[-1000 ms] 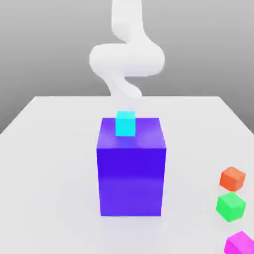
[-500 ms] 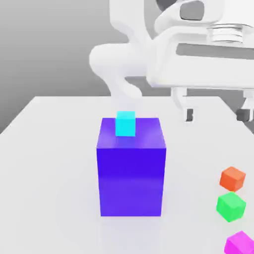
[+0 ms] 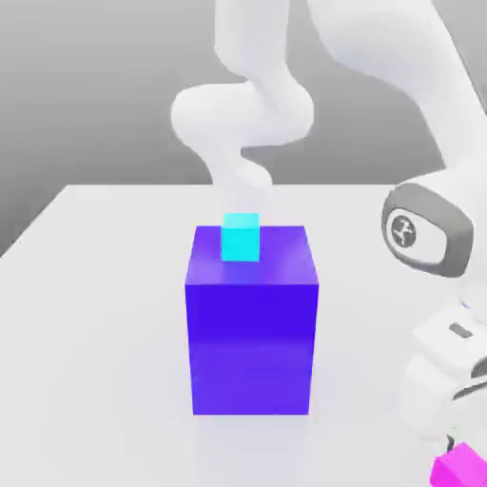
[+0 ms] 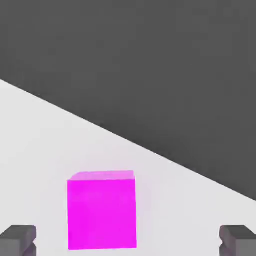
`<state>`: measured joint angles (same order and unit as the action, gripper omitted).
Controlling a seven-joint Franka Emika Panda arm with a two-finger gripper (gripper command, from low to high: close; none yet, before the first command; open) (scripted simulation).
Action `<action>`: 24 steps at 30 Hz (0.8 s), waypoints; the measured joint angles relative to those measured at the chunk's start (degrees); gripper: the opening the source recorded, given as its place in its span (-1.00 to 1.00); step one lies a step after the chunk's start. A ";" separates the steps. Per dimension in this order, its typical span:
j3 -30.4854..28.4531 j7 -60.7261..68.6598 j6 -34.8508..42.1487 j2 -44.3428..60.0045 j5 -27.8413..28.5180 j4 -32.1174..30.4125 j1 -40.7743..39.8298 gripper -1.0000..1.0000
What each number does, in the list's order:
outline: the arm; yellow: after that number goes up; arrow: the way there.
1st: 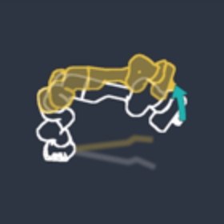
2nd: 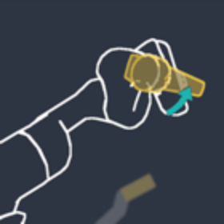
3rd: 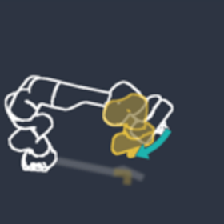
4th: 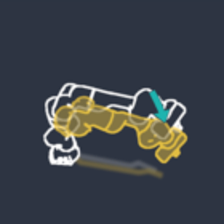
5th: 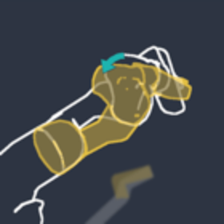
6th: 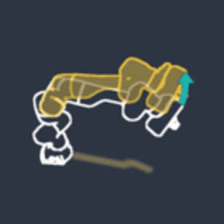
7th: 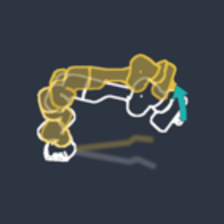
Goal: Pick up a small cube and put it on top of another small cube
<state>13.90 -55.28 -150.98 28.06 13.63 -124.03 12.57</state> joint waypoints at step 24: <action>7.07 -5.12 0.73 -20.55 -8.60 -19.23 2.79 -1.00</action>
<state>20.96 -60.40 -150.25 7.50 5.03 -143.26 15.35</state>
